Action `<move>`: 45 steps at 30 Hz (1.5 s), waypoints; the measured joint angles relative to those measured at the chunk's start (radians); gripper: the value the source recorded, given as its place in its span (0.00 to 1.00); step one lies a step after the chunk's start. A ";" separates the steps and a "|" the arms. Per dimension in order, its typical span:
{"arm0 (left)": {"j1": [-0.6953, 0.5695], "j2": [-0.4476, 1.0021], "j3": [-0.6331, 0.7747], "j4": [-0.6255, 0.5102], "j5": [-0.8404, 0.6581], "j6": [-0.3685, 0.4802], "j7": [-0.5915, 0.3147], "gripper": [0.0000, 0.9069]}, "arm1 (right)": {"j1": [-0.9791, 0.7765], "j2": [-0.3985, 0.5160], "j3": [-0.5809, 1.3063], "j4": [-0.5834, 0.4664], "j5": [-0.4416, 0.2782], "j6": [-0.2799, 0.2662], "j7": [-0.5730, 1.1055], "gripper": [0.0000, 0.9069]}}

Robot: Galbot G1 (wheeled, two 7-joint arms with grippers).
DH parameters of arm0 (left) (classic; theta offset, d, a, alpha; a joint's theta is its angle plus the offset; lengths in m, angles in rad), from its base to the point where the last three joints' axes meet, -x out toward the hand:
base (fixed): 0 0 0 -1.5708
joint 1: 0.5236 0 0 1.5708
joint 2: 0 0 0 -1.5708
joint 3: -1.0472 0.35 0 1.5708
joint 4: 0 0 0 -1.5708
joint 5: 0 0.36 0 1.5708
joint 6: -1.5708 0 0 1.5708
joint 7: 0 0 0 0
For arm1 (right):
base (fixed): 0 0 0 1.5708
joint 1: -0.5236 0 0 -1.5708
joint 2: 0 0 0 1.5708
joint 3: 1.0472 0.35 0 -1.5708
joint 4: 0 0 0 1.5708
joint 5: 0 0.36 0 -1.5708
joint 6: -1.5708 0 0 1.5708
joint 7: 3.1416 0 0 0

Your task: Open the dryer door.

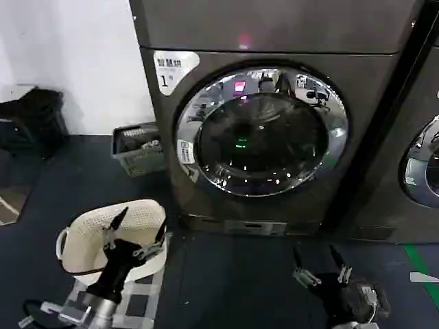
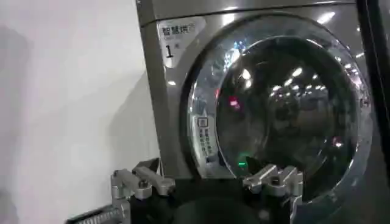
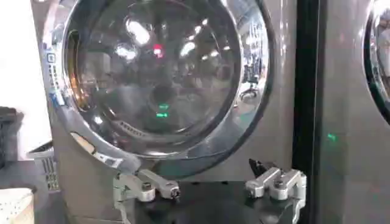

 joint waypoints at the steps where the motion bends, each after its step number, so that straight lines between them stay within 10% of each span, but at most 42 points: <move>1: 0.001 0.000 0.001 -0.001 -0.001 0.002 -0.002 1.00 | 0.009 -0.009 0.006 -0.005 0.012 -0.003 -0.014 1.00; 20: 0.014 0.014 0.006 -0.038 0.039 0.131 -0.031 1.00 | 0.392 -0.440 -0.109 -0.036 0.407 -0.180 -0.175 1.00; 31: 0.032 -0.005 0.007 -0.056 0.076 0.154 -0.044 1.00 | 0.674 -0.573 -0.382 -0.136 0.435 -0.272 -0.186 1.00; 45: 0.054 -0.007 0.020 -0.092 0.078 0.177 -0.035 1.00 | 1.049 -0.485 -0.630 -0.449 0.392 -0.213 -0.291 1.00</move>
